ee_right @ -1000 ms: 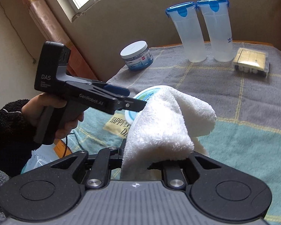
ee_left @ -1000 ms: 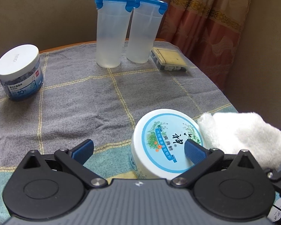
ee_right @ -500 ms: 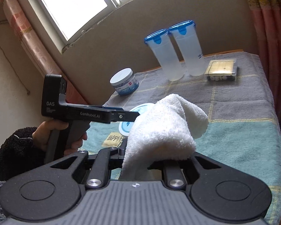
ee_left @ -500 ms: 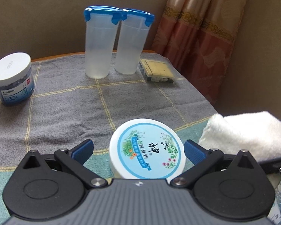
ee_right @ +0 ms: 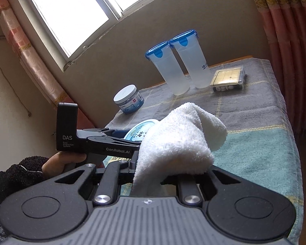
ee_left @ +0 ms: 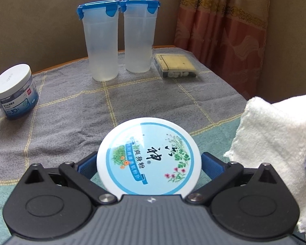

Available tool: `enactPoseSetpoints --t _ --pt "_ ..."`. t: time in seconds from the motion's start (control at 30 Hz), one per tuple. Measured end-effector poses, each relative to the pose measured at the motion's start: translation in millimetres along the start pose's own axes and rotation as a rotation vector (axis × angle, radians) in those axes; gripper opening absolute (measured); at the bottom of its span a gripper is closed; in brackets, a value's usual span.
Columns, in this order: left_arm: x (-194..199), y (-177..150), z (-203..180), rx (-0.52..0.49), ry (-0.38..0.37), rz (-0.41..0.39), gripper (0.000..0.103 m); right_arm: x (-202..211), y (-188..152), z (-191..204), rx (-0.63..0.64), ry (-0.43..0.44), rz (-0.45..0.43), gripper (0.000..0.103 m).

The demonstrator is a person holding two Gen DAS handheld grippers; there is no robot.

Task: Clean container
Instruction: 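Turn the tin lid toward the left tool while the right tool wipes the tin side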

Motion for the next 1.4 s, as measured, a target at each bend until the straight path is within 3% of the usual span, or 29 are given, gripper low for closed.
enactPoseSetpoints --t 0.13,0.47,0.9,1.07,1.23,1.4 --pt "-2 0 -2 -0.037 0.022 -0.003 0.098 -2 -1 -5 -0.015 0.001 0.003 0.021" --pt "-2 0 6 -0.173 -0.062 0.007 0.097 -6 5 -9 -0.025 -0.038 0.018 0.021" --pt "0 -4 14 -0.645 -0.305 0.016 0.097 -12 23 -3 -0.021 -0.128 0.048 0.021" --pt "-2 -2 11 -0.774 -0.369 0.025 0.097 -16 29 0 -0.022 -0.150 0.061 0.021" --pt "-3 0 9 -0.854 -0.405 0.043 0.097 -21 34 1 -0.019 -0.163 0.077 0.021" --pt "-3 1 9 -0.850 -0.392 0.053 0.098 -24 35 1 -0.021 -0.152 0.077 0.021"
Point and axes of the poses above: each gripper's, at about its wrist camera, not at the fingertips, and x roughly against the way its jaws point, z to its left, y to its top, the point moved 6 cm from there along -x, roughly the way its jaws point, and after that the axes turned 13 degrees about z, right-handed, at the moved point
